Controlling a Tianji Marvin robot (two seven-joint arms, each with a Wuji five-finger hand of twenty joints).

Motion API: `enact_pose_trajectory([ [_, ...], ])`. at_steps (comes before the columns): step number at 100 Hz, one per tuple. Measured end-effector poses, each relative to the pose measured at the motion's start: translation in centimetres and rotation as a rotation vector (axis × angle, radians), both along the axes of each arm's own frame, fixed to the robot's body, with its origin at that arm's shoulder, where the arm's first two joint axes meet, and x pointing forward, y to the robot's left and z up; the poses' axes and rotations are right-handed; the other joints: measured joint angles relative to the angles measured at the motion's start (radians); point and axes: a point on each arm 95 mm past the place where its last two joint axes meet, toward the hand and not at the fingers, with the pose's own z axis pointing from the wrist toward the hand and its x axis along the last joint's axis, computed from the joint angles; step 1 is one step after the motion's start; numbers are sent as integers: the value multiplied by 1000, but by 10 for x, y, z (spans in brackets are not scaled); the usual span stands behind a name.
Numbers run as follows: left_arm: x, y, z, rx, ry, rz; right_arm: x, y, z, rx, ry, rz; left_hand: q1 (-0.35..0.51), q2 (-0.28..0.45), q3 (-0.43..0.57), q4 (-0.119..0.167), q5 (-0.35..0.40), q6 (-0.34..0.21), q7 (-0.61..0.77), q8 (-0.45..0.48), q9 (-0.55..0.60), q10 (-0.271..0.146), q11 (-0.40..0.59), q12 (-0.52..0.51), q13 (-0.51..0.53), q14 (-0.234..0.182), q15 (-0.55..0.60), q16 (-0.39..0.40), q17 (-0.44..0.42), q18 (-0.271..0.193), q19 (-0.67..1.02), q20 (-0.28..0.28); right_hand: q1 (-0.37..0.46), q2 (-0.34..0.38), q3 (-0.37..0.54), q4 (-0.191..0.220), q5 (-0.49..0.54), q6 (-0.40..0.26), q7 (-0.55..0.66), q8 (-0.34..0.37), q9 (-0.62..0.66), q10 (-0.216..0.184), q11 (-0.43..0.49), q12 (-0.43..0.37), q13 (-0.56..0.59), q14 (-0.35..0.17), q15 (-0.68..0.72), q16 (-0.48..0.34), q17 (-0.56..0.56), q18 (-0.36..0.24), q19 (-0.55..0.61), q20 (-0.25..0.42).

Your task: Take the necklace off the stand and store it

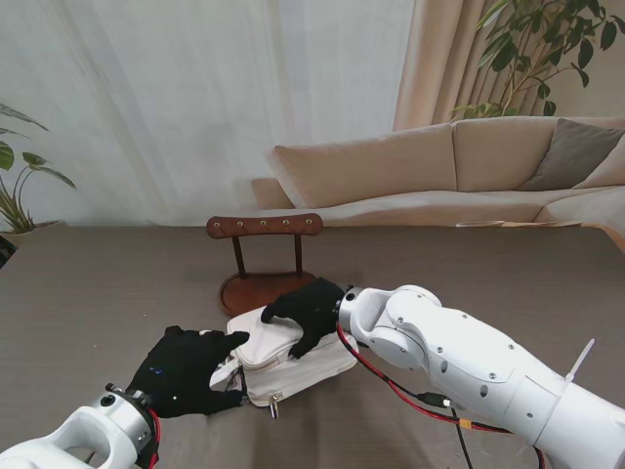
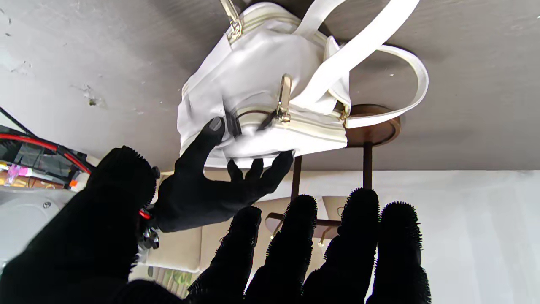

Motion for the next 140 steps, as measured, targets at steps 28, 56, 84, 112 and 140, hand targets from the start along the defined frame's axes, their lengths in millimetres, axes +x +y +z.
enact_pose_trajectory([
  [28,7,4,-3,-113,2,11,-1,-4,-1,30,28,-27,0,22,-56,19,44,13,10,5,-14,-1,-33,-48,-91,7,-36,-55,-37,-1,-98,-34,-144,-2,152,0,1,2,0,0,-8,11,0,0,-22,17,-14,10,-3,11,-15,0],
  [56,17,10,-12,-192,2,33,-11,-13,3,75,70,-65,0,31,-65,20,47,13,10,5,-13,-3,-30,-59,-99,7,-42,-114,-50,-2,-143,-36,-309,-19,250,0,2,1,1,1,-59,27,2,5,-127,81,-62,-8,-51,37,-86,0],
  [84,26,13,-14,-269,-53,47,-17,-27,10,164,49,-126,0,31,-65,20,49,13,10,5,-25,-10,-31,-60,-118,5,-49,-149,-51,-3,-178,-36,-359,-17,257,0,24,9,38,4,-65,77,83,21,-164,86,-85,-21,-63,59,-137,3],
  [112,33,18,-21,-357,-69,67,-20,-44,37,359,29,-226,2,30,-54,20,60,13,10,6,-39,-16,-33,-72,-124,5,-51,-214,-53,-4,-242,-36,-300,-16,242,-2,150,-8,107,45,12,77,95,34,-138,87,-74,-21,-55,64,-152,39],
  [140,42,23,-34,-443,-94,83,-33,-69,48,511,11,-281,12,29,-22,20,60,13,10,6,-80,-26,-45,-86,-165,-7,-63,-314,-50,-22,-386,-36,-188,-19,251,-2,274,-22,154,90,114,77,119,41,-31,87,-20,1,-45,76,-129,66],
])
